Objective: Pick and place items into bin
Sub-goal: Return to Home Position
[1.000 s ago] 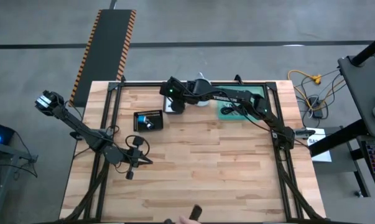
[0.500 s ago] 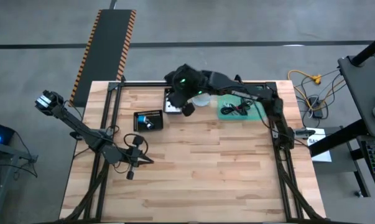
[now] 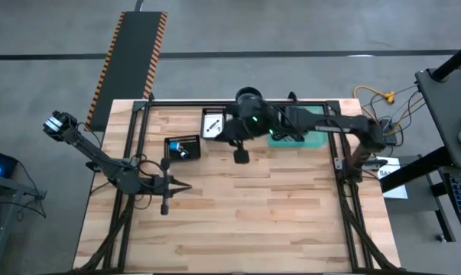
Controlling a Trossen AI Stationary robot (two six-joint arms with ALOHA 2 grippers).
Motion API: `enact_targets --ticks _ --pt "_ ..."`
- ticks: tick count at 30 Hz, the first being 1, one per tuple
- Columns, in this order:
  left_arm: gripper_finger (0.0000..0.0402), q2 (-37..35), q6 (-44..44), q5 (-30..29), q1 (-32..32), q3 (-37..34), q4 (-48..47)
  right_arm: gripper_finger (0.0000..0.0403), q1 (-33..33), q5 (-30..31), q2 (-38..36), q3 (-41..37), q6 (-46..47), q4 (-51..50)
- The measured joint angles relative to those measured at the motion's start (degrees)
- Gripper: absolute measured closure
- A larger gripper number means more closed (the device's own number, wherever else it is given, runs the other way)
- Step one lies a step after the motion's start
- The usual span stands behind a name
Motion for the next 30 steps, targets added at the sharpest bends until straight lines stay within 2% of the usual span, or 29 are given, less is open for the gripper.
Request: enact_targets --ticks 4,11,14,19,23,25,30 --pt "0.0402 -0.5 0.2 -1.1 0.0 0.0 0.4 0.0394 2.7 6.9 -8.0 -19.1 3.1 15.4" --pt "0.0402 -0.8 1.5 -6.2 0.0 0.0 0.3 0.0394 3.0 8.9 -23.9 -50.9 9.7 42.2" --pt "0.0402 -0.7 1.6 -6.7 0.6 0.0 0.3 0.0394 3.0 13.3 -31.4 -61.4 11.2 49.2" --pt "0.0402 -0.7 1.7 -6.7 3.8 -0.1 0.5 0.0394 2.6 20.0 -44.2 -74.0 10.3 54.3" --pt "0.0402 -0.7 1.7 -6.3 9.4 -0.3 0.6 0.0394 1.9 19.5 -54.3 -81.0 11.7 55.1" --pt "0.0402 -0.7 2.2 -3.5 12.7 -1.0 2.4 0.0394 1.9 19.5 -59.1 -84.0 11.8 55.0" --pt "0.0402 -0.7 4.7 8.8 19.7 -3.5 11.1 0.0394 1.9 19.5 -71.0 -90.3 13.8 53.8"
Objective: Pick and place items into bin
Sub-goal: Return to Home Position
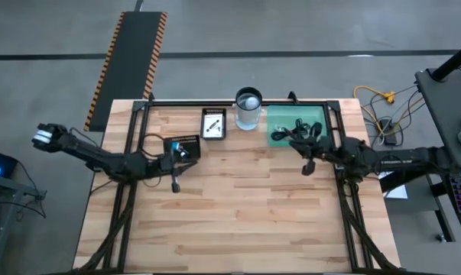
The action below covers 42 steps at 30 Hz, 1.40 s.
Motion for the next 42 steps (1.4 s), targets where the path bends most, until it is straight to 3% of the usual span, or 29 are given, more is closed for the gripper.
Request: enact_targets --ticks 10,16,21,29,31,35,42 --pt "0.0402 0.2 1.4 1.2 4.8 -0.1 -0.1 0.0394 0.0 1.4 -18.4 -3.8 5.1 -17.2" --pt "0.0402 0.3 0.9 2.2 5.4 -0.3 -1.0 0.0394 0.0 -5.8 -28.8 -5.9 7.0 -22.4" --pt "0.0402 0.4 -3.7 5.9 5.4 -0.4 -0.9 0.0394 0.0 -5.4 -28.4 -6.9 6.9 -23.8" --pt "0.0402 -2.6 -5.0 5.7 8.9 -4.9 -0.4 0.0394 0.0 -4.5 -28.4 -6.9 5.6 -23.9" --pt "0.0402 -5.2 -6.4 6.4 10.6 -6.5 -0.6 0.0394 0.0 -4.5 -28.1 -6.9 5.6 -23.9" --pt "0.0402 -12.5 -5.8 13.2 11.7 -9.7 -2.3 0.0394 0.0 -4.5 -27.8 -6.9 5.7 -23.9" --pt "0.0402 -25.3 -3.9 13.2 11.8 -14.1 -16.1 0.0394 0.0 -4.4 -27.7 -6.9 5.9 -24.0"
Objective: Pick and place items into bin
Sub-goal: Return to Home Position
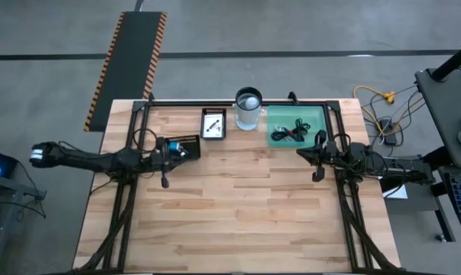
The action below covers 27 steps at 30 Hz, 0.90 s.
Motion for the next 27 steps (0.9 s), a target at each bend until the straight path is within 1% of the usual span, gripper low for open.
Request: enact_targets --ticks 6,8,9,11,12,17,22,27 --pt "0.0402 -14.5 -2.5 0.1 0.0 0.2 -12.5 0.0394 0.0 0.1 0.0 0.0 1.6 -0.4" --pt "0.0402 -19.3 -3.7 0.4 0.0 0.4 -15.7 0.0394 0.0 0.3 0.0 0.0 1.7 -0.5" --pt "0.0402 -20.8 -4.0 1.4 0.0 0.4 -15.5 0.0394 0.0 0.6 0.0 0.0 1.7 -0.7" --pt "0.0402 -20.4 -4.1 4.8 -0.1 0.3 -15.9 0.0394 0.0 2.0 0.0 0.0 1.7 -1.7" --pt "0.0402 -19.4 -4.1 5.6 -0.1 0.2 -15.9 0.0394 -0.1 2.6 0.0 0.0 1.7 -2.2" --pt "0.0402 -15.0 -5.8 5.7 -0.1 -0.1 -15.2 0.0394 -0.1 3.0 0.0 -0.2 2.0 -3.1" --pt "0.0402 -14.8 -5.8 5.6 -0.1 -0.3 -13.5 0.0394 -0.1 3.1 0.0 -0.2 0.7 -2.9" --pt "0.0402 -16.9 -5.7 5.7 -0.1 -0.2 -13.3 0.0394 -0.1 3.1 0.0 -0.2 0.4 -2.9"
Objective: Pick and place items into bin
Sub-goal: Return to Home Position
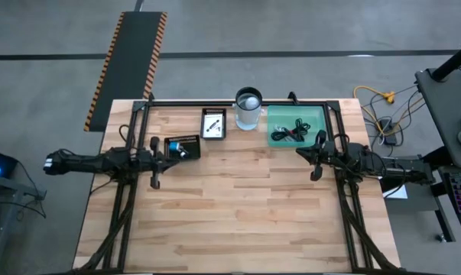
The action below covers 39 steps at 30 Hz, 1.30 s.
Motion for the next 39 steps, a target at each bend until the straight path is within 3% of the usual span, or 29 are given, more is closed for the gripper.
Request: enact_targets --ticks 11,39 --pt "0.0402 -2.0 0.1 0.1 0.0 0.0 0.1 0.0394 0.0 -0.1 0.0 0.0 -4.5 -0.1" --pt "0.0402 3.5 0.2 0.2 0.0 -0.1 0.3 0.0394 0.0 -0.1 0.0 0.0 -7.4 -0.1"
